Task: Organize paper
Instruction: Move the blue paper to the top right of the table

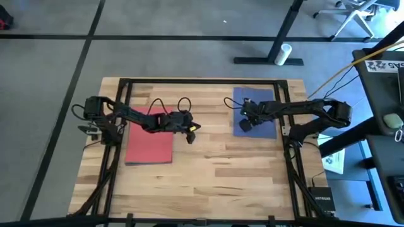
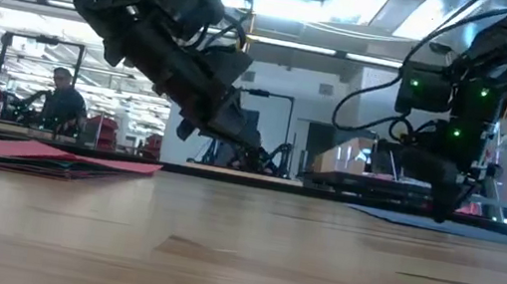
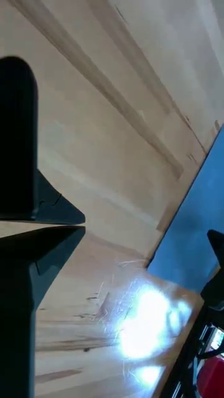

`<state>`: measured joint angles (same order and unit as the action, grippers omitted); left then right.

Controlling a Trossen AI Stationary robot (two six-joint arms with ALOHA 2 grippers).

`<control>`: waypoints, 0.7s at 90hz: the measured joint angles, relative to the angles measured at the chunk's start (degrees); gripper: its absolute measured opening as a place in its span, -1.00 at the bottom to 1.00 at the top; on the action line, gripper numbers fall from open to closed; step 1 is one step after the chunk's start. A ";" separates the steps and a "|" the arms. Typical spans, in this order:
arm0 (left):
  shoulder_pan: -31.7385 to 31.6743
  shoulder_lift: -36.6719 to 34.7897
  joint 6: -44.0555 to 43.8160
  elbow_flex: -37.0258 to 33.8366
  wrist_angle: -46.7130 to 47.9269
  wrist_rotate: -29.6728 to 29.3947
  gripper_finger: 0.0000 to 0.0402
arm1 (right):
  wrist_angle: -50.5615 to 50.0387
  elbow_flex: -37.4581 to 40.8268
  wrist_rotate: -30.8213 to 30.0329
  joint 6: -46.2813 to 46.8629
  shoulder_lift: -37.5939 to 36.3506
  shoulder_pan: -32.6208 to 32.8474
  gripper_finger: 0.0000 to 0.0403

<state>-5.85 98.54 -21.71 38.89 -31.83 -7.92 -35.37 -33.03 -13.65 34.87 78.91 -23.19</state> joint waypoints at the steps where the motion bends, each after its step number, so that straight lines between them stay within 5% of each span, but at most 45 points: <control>1: 0.00 0.00 0.00 0.00 0.00 -0.01 -1.00 | 0.10 0.25 0.07 0.00 0.00 -0.19 -1.00; 63: 0.00 0.02 0.00 0.00 -0.11 0.01 -1.00 | 6.81 3.34 -1.49 -6.47 -0.11 -4.70 -1.00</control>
<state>-5.85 98.56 -21.71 38.89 -31.94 -7.90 -28.56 -29.69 -15.14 28.41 78.81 -27.89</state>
